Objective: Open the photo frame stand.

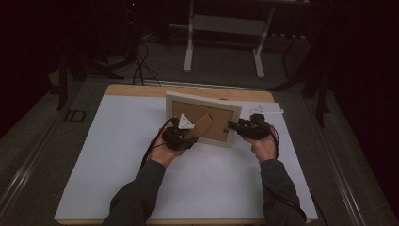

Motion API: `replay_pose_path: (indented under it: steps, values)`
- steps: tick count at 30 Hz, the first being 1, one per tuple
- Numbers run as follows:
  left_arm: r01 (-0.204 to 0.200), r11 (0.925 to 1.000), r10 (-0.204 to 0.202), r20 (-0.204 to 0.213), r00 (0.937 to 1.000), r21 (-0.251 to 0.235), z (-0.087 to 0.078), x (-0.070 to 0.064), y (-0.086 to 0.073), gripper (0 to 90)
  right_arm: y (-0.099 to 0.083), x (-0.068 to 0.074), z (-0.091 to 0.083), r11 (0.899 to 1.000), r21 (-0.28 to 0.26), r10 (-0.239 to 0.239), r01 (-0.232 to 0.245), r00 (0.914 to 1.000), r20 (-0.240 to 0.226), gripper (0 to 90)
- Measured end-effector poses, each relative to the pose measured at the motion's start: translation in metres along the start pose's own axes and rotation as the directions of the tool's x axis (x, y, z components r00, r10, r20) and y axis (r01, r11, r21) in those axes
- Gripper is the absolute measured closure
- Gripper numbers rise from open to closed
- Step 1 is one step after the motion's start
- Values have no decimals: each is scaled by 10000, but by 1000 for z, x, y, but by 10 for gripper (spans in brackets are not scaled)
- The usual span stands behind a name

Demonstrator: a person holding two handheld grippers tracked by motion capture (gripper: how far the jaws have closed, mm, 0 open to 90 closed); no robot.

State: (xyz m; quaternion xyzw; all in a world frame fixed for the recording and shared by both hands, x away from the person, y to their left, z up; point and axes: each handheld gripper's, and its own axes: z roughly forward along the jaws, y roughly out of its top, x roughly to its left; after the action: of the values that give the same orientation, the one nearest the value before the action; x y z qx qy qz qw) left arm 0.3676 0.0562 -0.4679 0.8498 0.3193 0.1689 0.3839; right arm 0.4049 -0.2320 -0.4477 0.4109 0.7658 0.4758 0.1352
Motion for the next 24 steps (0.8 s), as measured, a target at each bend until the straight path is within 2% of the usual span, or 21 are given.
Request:
replay_pose_path:
  steps: [7, 11, 12, 15, 21, 22, 23, 24]
  values:
    - [66, 10000, -67, -187, 9998, -73, 1, 0, 1, 652, 2, 2, 0, 9999, -133, -54, 56, 9999, 154, 600]
    - [107, 9999, -109, -412, 9991, -48, 3, 0, 3, 652, 3, 3, 0, 9999, -157, -64, 67, 9998, 201, 608]
    - [151, 9999, -151, -501, 9986, -2, 4, -1, 3, 652, 4, 4, 2, 9998, -71, -191, 193, 9993, 314, 609]
    - [189, 9998, -187, -485, 9986, 33, 4, -2, 3, 651, 3, 5, 3, 9997, -41, -241, 243, 9989, 410, 608]
    - [283, 9996, -282, -325, 9991, 20, 3, -5, 0, 640, -1, 4, 2, 9997, -47, -256, 257, 9995, 202, 603]
    - [354, 9994, -355, -122, 9993, -57, 1, -4, -1, 633, -1, 4, 1, 9997, -14, -245, 245, 9996, 127, 601]
    - [354, 9994, -355, -122, 9993, -57, 1, -4, -1, 623, -1, 4, 1, 9997, -14, -245, 245, 9996, 127, 601]
    - [449, 9989, -446, 230, 9987, -128, -1, -4, -2, 614, -2, 4, 1, 9997, -11, -237, 237, 9997, 60, 597]
